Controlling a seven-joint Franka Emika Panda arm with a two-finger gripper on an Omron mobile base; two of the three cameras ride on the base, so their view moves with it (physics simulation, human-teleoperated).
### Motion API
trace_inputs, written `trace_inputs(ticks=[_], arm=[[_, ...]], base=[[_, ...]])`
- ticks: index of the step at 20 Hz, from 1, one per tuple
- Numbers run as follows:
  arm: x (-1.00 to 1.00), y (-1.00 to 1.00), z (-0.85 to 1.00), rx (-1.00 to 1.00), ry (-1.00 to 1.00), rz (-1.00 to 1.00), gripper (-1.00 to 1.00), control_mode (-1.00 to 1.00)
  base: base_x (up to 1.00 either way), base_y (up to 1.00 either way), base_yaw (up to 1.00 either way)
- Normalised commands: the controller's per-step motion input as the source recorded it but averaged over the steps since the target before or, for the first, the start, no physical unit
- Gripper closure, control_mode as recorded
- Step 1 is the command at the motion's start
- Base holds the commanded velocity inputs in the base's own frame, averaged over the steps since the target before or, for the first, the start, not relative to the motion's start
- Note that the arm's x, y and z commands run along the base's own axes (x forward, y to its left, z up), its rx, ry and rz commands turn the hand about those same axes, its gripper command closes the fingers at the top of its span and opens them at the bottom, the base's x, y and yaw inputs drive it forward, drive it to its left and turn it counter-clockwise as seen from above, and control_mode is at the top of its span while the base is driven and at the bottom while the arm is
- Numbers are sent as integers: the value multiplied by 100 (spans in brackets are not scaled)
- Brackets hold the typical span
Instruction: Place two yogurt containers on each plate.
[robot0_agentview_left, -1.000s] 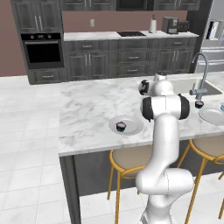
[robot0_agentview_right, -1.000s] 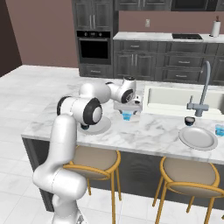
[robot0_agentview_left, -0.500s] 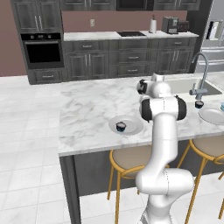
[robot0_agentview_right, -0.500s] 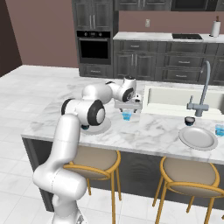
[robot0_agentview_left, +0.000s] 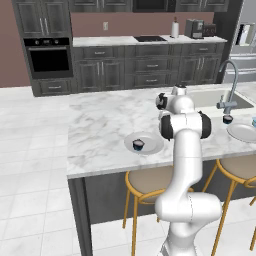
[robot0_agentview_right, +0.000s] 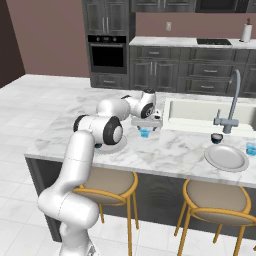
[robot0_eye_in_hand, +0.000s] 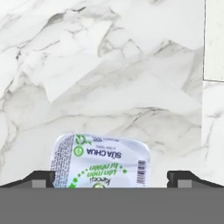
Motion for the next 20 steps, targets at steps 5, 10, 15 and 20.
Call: trace_inputs(ticks=[5, 10, 15, 20], arm=[[7, 0, -17, 0, 0, 0, -100, -100], [8, 3, -11, 0, 0, 0, -100, -100], [0, 0, 0, 0, 0, 0, -100, -100], [0, 0, 0, 0, 0, 0, -100, -100]], base=[[0, 0, 0], [0, 0, 0], [0, 0, 0], [0, 0, 0]])
